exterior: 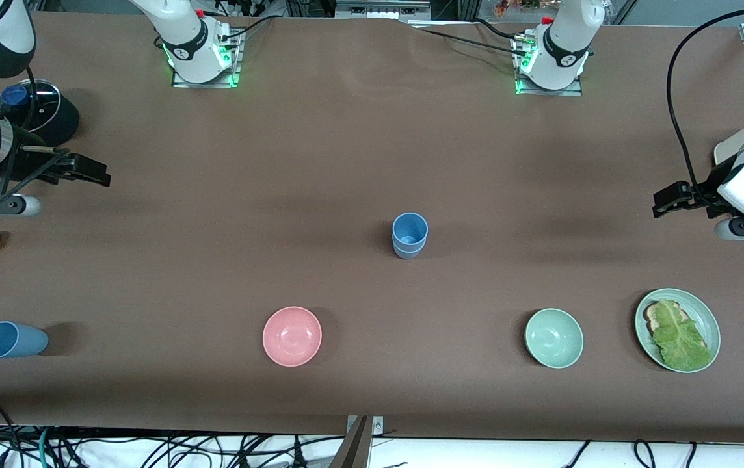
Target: Stack blue cups with both arms
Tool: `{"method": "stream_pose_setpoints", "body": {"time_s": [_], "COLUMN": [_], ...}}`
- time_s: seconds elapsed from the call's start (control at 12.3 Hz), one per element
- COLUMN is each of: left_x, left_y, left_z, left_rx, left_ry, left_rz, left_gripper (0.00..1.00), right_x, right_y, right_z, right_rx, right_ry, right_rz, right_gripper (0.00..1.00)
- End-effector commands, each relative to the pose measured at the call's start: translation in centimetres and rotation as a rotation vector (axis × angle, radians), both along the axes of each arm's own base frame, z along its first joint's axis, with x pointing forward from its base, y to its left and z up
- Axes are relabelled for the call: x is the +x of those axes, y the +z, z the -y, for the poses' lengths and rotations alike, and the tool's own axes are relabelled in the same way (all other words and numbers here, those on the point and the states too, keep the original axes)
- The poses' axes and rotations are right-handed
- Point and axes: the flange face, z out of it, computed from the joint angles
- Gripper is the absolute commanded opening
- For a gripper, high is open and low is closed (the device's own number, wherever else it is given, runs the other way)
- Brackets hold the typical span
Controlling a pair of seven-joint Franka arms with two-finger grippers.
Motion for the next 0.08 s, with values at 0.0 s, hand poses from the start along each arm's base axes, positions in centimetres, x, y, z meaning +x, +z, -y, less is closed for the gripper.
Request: {"method": "stream_pose_setpoints", "body": {"time_s": [0.0], "left_x": [0.32], "left_y": [0.51], "left_z": [-0.05], "left_rx": [-0.001], "left_ry": [-0.020], "left_rz": [0.019], "left_gripper": [1.00], "right_x": [-0.48], "right_y": [0.98], "right_z": [0.26], "right_rx": [-0.005], "right_ry": [0.015], "right_rz": [0.002], "right_gripper": [1.00]}}
